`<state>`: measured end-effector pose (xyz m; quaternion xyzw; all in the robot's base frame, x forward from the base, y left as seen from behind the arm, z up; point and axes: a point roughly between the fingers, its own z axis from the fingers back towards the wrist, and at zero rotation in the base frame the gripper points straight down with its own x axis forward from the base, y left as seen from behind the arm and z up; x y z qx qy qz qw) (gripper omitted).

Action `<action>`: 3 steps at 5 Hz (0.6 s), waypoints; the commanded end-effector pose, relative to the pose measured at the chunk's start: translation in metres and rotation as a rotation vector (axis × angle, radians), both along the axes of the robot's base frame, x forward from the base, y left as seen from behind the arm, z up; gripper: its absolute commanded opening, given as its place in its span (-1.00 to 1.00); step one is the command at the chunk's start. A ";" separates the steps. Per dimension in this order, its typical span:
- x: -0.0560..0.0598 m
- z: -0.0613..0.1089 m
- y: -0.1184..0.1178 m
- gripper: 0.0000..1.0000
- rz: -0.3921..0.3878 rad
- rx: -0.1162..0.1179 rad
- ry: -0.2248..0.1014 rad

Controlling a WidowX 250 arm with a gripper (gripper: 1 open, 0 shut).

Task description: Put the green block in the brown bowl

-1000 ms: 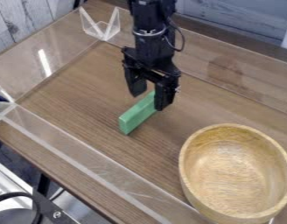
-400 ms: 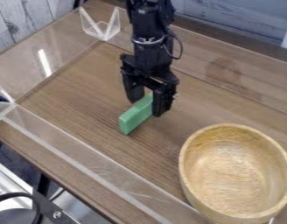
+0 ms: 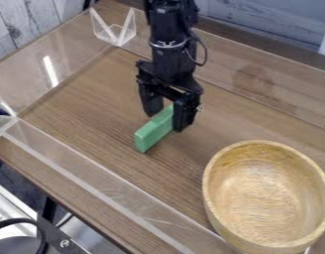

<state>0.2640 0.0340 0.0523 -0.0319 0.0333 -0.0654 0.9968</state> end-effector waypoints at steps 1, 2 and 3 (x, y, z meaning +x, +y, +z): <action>0.013 0.013 0.003 1.00 0.002 0.014 -0.063; 0.013 0.007 0.005 1.00 0.006 0.018 -0.052; 0.013 0.003 0.006 -1.00 0.012 0.019 -0.047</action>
